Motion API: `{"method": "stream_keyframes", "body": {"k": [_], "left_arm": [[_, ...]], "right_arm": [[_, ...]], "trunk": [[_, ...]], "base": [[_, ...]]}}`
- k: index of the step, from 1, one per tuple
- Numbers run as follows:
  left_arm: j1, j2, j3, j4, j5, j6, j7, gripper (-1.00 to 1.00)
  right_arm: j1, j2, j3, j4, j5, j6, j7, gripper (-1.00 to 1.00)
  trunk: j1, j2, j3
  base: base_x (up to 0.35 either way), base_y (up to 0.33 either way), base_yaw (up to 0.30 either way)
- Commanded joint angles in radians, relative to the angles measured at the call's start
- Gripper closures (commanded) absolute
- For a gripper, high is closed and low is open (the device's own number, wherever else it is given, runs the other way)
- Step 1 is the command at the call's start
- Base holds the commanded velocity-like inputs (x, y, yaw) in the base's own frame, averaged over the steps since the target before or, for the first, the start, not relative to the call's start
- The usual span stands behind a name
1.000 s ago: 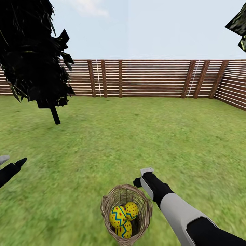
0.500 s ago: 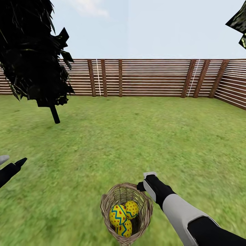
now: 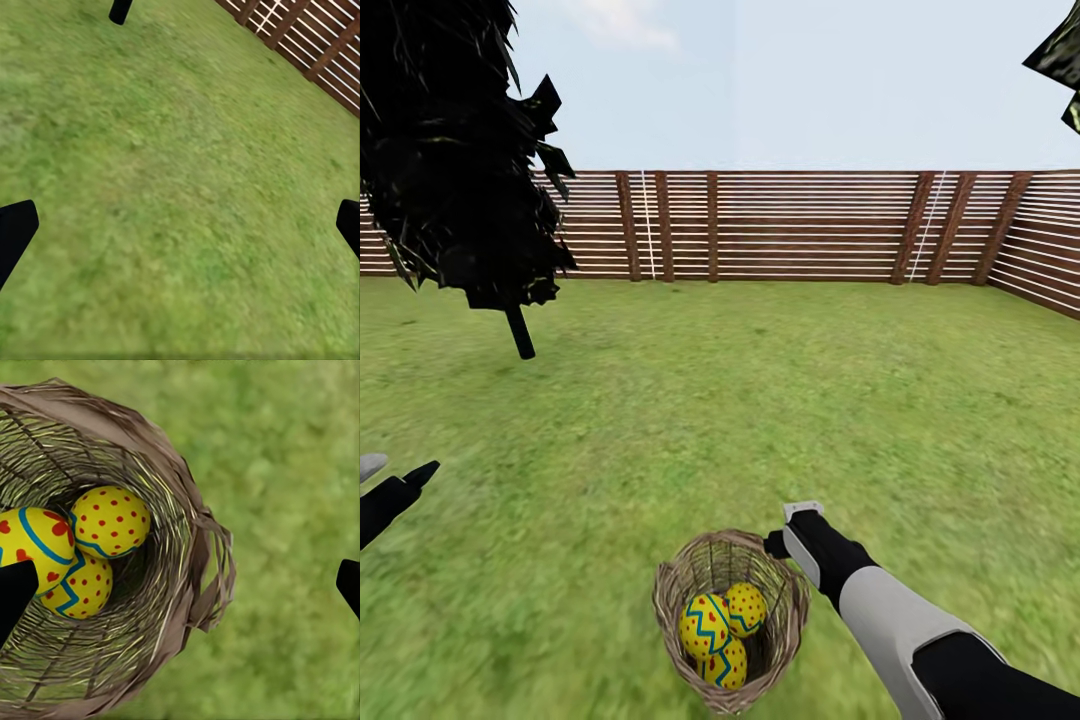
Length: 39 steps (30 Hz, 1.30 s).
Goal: Take the three Easter eggs out of the wicker basket on the lawn in the garden, then place them on the lawn next to a single tree (choose any tree) so that all three eggs are next to the same tree and none are left in the basket.
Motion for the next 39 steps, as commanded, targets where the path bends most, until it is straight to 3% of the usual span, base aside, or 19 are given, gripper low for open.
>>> {"method": "stream_keyframes", "body": {"k": [1, 12, 39], "left_arm": [[-0.001, 0.0, 0.001, -0.002, 0.011, 0.004, 0.008, -1.0], [-0.001, 0.0, 0.0, -0.002, 0.011, 0.004, 0.01, -1.0], [-0.001, 0.0, 0.0, -0.003, 0.011, 0.004, 0.009, -1.0]], "right_arm": [[-0.001, -0.001, 0.006, -0.003, -0.011, 0.004, -0.008, -1.0], [-0.007, 0.0, -0.066, -0.007, -0.011, 0.003, -0.008, -1.0], [-0.014, -0.002, -0.077, 0.003, -0.011, -0.05, -0.006, -1.0]], "trunk": [[0.004, -0.008, -0.004], [0.046, -0.085, -0.039], [0.15, -0.274, -0.123]], "base": [[0.0, 0.0, 0.0], [0.0, 0.0, 0.0], [0.0, 0.0, 0.0]]}}
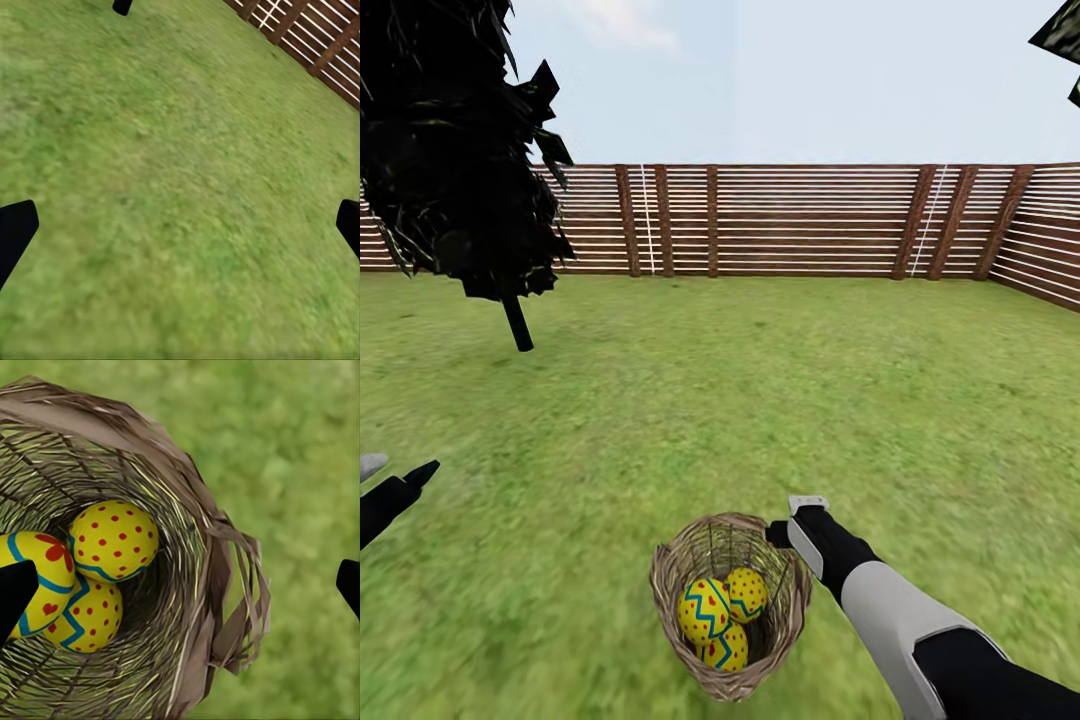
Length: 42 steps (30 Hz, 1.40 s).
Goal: Take the three Easter eggs out of the wicker basket on the lawn in the garden, then place them on the lawn next to a single tree (choose any tree) so that all three eggs are next to the same tree and none are left in the basket.
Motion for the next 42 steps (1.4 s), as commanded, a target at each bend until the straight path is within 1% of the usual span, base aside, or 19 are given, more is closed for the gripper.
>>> {"method": "stream_keyframes", "body": {"k": [1, 5, 13, 20, 41, 42], "left_arm": [[-0.001, 0.0, 0.0, -0.002, 0.011, 0.004, 0.009, -1.0], [-0.001, 0.0, 0.0, -0.001, 0.011, 0.004, 0.01, -1.0], [0.0, 0.0, 0.0, -0.001, 0.011, 0.004, 0.01, -1.0], [-0.001, 0.0, 0.0, -0.001, 0.011, 0.004, 0.011, -1.0], [0.0, 0.0, 0.0, -0.001, 0.011, 0.004, 0.01, -1.0], [0.0, 0.0, 0.0, -0.001, 0.011, 0.004, 0.01, -1.0]], "right_arm": [[-0.001, -0.002, 0.008, -0.001, -0.01, 0.004, -0.008, -1.0], [-0.002, -0.013, 0.007, -0.002, -0.01, 0.004, -0.007, -1.0], [-0.008, -0.021, 0.006, -0.002, -0.01, 0.004, -0.007, -1.0], [-0.018, -0.022, 0.006, 0.0, -0.01, 0.004, -0.007, -1.0], [-0.02, -0.023, 0.007, 0.003, -0.008, 0.004, -0.007, -1.0], [-0.02, -0.024, 0.007, 0.004, -0.008, 0.004, -0.007, -1.0]], "trunk": [[0.004, -0.008, -0.004], [0.019, -0.036, -0.017], [0.05, -0.092, -0.042], [0.077, -0.141, -0.064], [0.157, -0.288, -0.13], [0.157, -0.288, -0.13]], "base": [[0.0, 0.0, 0.0], [0.0, 0.0, 0.0], [0.0, 0.0, 0.0], [0.0, 0.0, 0.0], [0.0, 0.0, 0.0], [0.0, 0.0, 0.0]]}}
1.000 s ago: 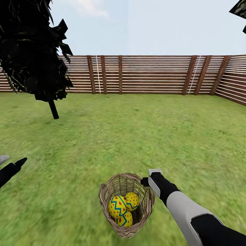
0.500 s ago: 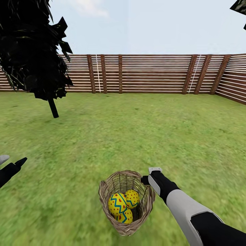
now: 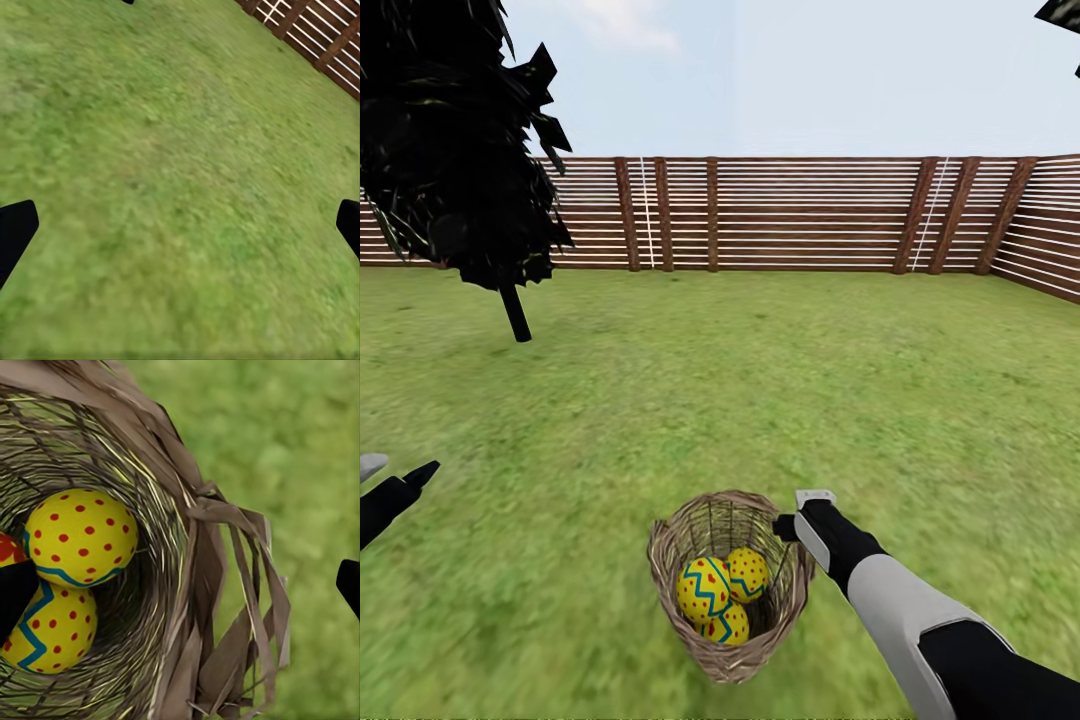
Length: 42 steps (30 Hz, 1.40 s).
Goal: Take the three Easter eggs out of the wicker basket on the lawn in the garden, then place them on the lawn next to a single tree (choose any tree) so that all three eggs are next to the same tree and none are left in the basket.
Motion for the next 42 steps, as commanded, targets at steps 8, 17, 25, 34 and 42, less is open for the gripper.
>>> {"method": "stream_keyframes", "body": {"k": [8, 17, 25, 34, 42], "left_arm": [[-0.001, 0.0, 0.0, -0.002, 0.011, 0.004, 0.008, -1.0], [-0.001, 0.0, 0.0, -0.002, 0.011, 0.004, 0.008, -1.0], [0.0, 0.0, 0.0, -0.003, 0.011, 0.004, 0.006, -1.0], [0.0, 0.0, 0.0, -0.003, 0.011, 0.004, 0.007, -1.0], [0.0, 0.0, 0.0, -0.002, 0.011, 0.004, 0.008, -1.0]], "right_arm": [[0.0, -0.029, 0.007, 0.0, -0.012, 0.004, -0.008, -1.0], [0.0, -0.034, 0.007, 0.001, -0.013, 0.004, -0.007, -1.0], [0.0, -0.031, 0.008, 0.002, -0.013, 0.004, -0.007, -1.0], [0.0, -0.028, 0.009, 0.003, -0.013, 0.004, -0.007, -1.0], [0.0, -0.026, 0.01, 0.004, -0.013, 0.004, -0.007, -1.0]], "trunk": [[0.0, 0.0, -0.001], [0.023, -0.042, -0.02], [0.023, -0.042, -0.02], [0.042, -0.077, -0.035], [0.042, -0.077, -0.035]], "base": [[0.0, 0.0, 0.0], [0.0, 0.0, 0.0], [0.0, 0.0, 0.0], [0.0, 0.0, 0.0], [0.0, 0.0, 0.0]]}}
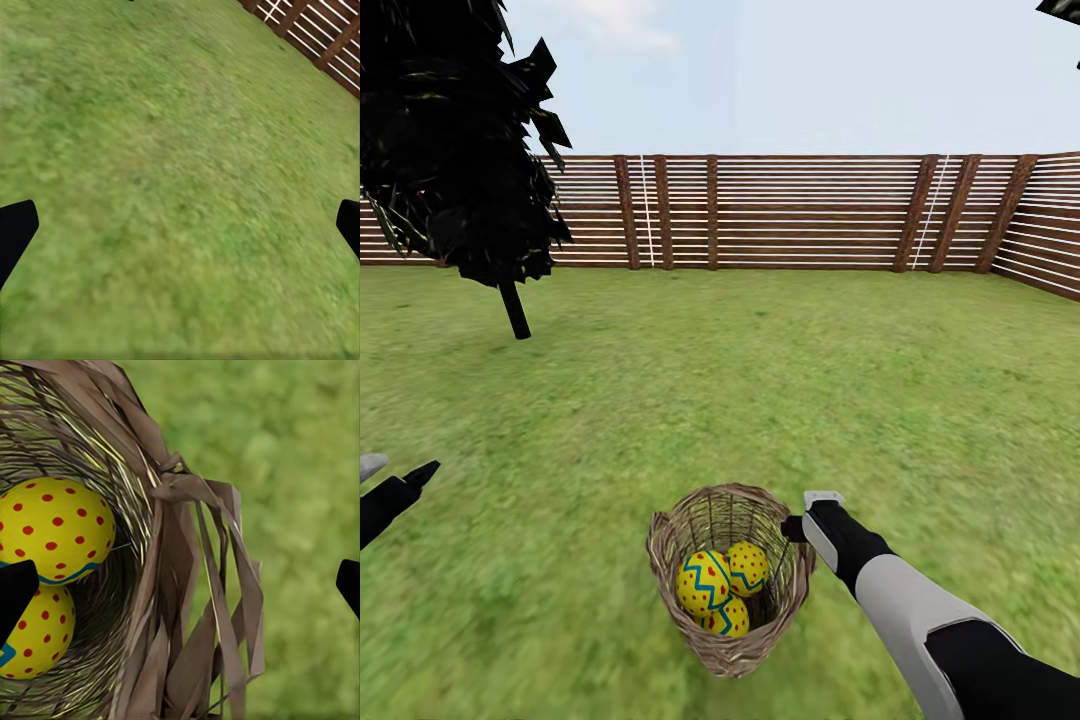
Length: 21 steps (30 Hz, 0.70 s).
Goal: Take the three Easter eggs out of the wicker basket on the lawn in the garden, then place them on the lawn next to a single tree (choose any tree) so that all three eggs are next to the same tree and none are left in the basket.
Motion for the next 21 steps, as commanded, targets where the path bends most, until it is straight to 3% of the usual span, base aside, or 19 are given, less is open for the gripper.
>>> {"method": "stream_keyframes", "body": {"k": [1, 21], "left_arm": [[-0.001, 0.0, 0.0, -0.001, 0.011, 0.003, 0.009, -1.0], [-0.002, -0.001, 0.0, -0.001, 0.011, 0.002, 0.011, -1.0]], "right_arm": [[0.0, 0.0, 0.008, -0.001, -0.011, 0.004, -0.008, -1.0], [0.0, 0.001, 0.011, -0.001, -0.011, 0.004, -0.006, -1.0]], "trunk": [[0.0, 0.0, -0.001], [0.0, 0.0, -0.001]], "base": [[0.0, 0.0, 0.0], [0.0, 0.0, 0.0]]}}
